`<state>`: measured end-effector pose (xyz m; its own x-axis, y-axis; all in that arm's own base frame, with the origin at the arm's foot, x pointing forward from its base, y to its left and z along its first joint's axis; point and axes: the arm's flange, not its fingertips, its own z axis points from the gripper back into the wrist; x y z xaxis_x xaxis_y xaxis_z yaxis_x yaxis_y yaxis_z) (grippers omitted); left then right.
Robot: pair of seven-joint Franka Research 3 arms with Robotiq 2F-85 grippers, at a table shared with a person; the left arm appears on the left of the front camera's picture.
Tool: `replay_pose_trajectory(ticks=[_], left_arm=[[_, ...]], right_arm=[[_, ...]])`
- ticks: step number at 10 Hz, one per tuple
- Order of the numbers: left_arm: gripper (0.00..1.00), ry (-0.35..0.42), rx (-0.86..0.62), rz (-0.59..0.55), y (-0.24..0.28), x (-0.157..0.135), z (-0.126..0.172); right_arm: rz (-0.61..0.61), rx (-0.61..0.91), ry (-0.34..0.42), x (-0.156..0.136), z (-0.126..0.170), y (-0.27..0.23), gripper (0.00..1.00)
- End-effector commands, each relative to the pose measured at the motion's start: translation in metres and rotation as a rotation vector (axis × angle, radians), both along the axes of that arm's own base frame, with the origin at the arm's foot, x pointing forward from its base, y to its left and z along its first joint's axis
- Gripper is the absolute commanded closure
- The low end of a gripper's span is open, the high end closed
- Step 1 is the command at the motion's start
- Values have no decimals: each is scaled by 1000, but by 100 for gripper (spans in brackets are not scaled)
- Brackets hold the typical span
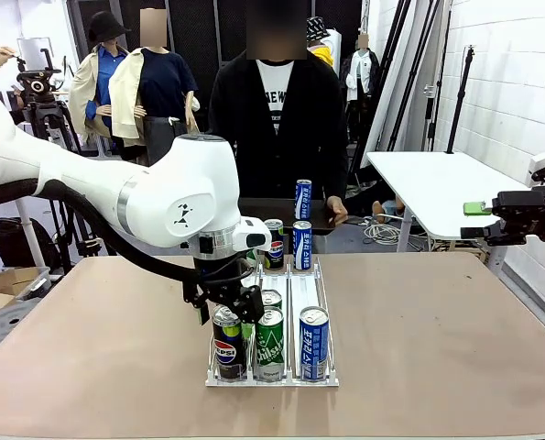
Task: Retrieve and hand over the desired beverage to the person.
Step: Pick up another can of the same type that the person held from the Automatic Can Dispenser.
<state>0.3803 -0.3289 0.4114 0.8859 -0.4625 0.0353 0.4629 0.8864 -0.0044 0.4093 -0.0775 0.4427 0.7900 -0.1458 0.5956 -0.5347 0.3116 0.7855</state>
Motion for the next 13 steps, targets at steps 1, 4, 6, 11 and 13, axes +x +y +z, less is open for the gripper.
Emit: replay_pose_trajectory(ticks=[1,4,6,11,13], left_arm=[[0,-25,7,25,-3,1,-4],[5,-27,-13,11,-4,1,-4],[30,-31,-40,-5,-5,2,-4],[100,3,-41,14,-4,2,-7],[100,-25,-26,0,-2,5,-1]], right_arm=[[0,13,-6,-1,1,1,0],[0,13,-6,-1,1,1,0],[0,13,-6,-1,1,1,0],[0,13,-6,-1,1,1,0],[0,13,-6,-1,1,1,0]])
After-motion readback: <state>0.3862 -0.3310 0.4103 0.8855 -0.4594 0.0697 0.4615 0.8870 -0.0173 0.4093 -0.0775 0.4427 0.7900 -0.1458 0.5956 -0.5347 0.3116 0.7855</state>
